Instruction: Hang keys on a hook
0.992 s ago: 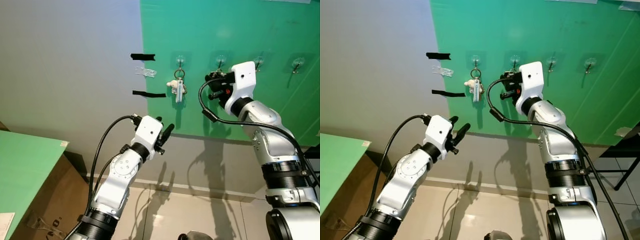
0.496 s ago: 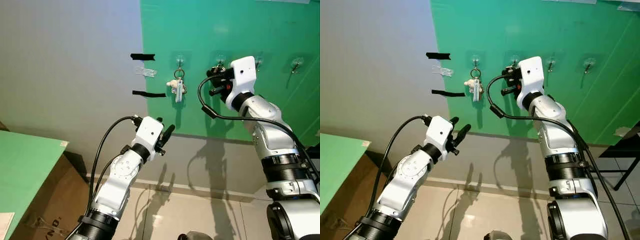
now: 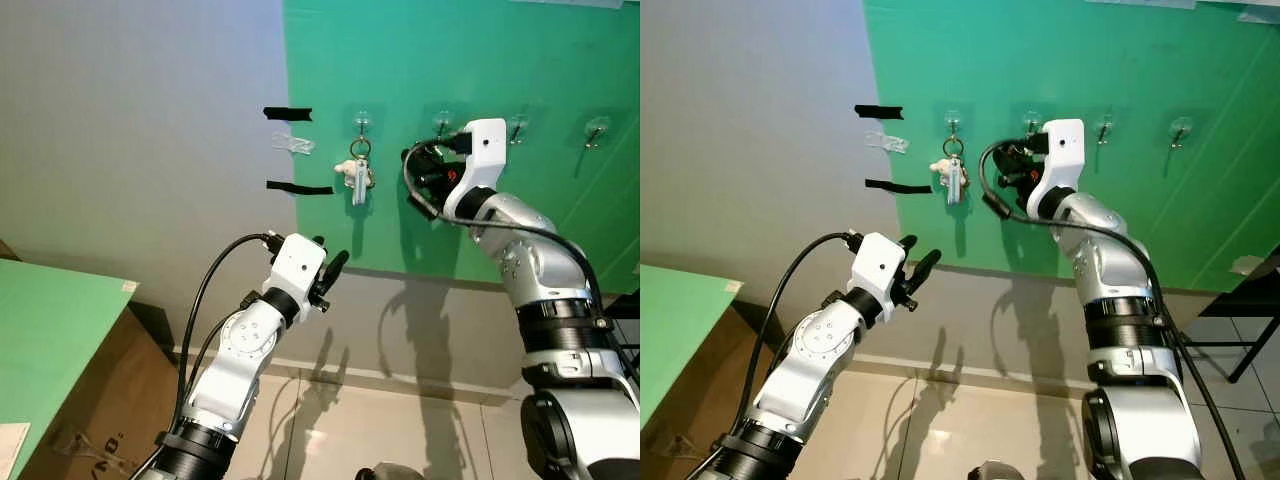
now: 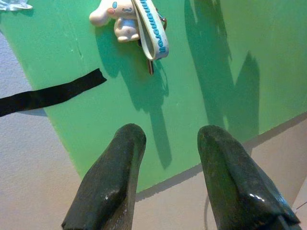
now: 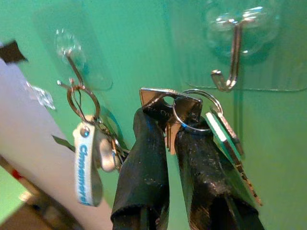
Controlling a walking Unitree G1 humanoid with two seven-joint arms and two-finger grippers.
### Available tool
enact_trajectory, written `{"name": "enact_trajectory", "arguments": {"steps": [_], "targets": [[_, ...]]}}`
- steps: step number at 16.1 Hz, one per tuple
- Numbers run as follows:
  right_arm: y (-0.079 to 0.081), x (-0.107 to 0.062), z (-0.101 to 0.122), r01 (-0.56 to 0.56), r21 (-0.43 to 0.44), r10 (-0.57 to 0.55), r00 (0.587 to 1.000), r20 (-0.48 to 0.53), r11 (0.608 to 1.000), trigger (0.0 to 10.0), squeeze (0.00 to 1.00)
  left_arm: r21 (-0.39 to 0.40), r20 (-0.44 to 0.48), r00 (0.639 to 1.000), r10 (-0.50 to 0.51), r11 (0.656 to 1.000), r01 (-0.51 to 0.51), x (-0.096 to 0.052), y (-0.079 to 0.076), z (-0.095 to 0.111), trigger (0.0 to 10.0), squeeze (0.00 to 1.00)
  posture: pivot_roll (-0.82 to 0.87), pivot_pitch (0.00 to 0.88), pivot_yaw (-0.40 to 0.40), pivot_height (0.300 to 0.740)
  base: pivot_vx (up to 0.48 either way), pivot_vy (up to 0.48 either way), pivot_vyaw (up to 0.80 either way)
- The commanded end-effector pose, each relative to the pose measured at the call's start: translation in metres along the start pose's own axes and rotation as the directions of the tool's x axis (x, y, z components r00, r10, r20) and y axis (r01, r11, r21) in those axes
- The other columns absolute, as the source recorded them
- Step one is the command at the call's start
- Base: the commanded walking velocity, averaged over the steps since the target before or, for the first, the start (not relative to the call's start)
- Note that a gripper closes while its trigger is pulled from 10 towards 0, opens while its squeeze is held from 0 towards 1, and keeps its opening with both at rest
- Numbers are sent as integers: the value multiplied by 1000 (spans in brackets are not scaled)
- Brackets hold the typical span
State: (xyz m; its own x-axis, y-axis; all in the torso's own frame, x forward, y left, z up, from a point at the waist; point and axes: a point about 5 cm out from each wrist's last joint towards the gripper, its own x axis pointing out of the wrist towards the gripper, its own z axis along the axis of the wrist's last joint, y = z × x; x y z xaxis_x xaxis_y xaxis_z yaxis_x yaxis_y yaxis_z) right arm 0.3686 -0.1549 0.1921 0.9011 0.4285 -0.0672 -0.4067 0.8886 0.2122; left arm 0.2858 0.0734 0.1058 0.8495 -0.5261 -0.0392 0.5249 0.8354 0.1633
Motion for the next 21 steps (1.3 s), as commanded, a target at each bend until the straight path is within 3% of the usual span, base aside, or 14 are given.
{"name": "enact_trajectory", "arguments": {"steps": [1,3,5,7,9,21], "targets": [[-1,0,6,-8,63,7,1000,12,998,0,0,9,6,1000,6,1000,-6,-1,1,3,10000,0,-140,0,-15,736,0,0,0],[-2,-2,6,-2,55,1,1000,21,998,0,0,9,5,1000,5,1000,-5,-1,0,3,10000,0,-141,0,-14,736,0,0,0],[-7,-5,11,86,-204,-79,996,45,975,0,0,9,4,1000,2,1000,-2,-2,0,2,10000,0,-144,0,-13,736,0,0,0],[-3,-8,11,105,-342,-95,994,47,934,0,0,10,3,1000,0,1000,0,-1,0,2,10000,0,-145,0,-12,736,0,0,0],[0,-9,9,106,-402,-92,994,53,909,0,0,11,2,1000,-1,1000,1,-1,0,2,10000,0,-145,0,-12,736,0,0,0],[10,-16,-1,51,-451,-37,999,40,891,0,0,12,-1,1000,-9,1000,9,-2,-2,-1,10000,0,-147,0,-20,736,0,0,0]]}}
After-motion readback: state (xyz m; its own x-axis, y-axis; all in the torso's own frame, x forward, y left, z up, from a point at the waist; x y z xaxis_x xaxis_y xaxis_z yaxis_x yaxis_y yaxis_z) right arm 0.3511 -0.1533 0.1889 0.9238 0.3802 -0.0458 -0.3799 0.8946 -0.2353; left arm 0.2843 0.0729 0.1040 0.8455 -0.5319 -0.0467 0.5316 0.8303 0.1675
